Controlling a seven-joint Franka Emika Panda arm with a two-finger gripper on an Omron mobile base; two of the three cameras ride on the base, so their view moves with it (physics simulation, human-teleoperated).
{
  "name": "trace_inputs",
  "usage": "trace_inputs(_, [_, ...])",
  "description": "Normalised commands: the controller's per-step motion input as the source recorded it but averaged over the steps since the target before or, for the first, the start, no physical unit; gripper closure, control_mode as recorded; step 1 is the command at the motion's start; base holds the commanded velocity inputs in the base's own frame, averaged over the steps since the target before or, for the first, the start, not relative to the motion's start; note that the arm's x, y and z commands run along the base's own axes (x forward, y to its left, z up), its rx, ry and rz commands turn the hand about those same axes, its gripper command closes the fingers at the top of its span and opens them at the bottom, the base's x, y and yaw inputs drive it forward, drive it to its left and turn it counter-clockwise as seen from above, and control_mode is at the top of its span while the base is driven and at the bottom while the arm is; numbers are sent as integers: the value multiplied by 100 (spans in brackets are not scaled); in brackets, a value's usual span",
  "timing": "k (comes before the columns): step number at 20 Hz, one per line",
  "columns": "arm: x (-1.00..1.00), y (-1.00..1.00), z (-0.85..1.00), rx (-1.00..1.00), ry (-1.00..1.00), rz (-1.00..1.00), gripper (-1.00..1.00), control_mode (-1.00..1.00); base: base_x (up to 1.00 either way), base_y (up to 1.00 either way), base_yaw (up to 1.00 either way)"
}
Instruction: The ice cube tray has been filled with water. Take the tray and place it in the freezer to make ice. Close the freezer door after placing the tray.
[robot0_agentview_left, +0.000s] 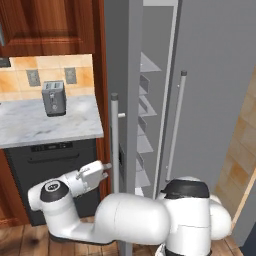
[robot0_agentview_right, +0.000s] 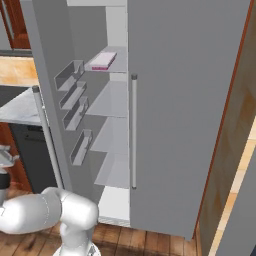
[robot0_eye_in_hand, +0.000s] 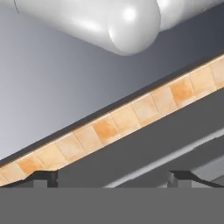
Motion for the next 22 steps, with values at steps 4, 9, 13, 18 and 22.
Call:
trace_inputs(4, [17, -2, -18, 0, 6, 18, -100, -100, 0, 0, 0])
trace_inputs(9, [20, -7, -2, 0, 2, 18, -100, -100, 0, 0, 0])
trace_inputs(13, [11, -7, -1, 0, 5, 21, -100, -100, 0, 0, 0])
trace_inputs(18, [18, -1, -7, 0, 5, 21, -100, -100, 0, 0, 0])
trace_inputs(22, [32, 0, -4, 0, 7, 16, -100, -100, 0, 0, 0])
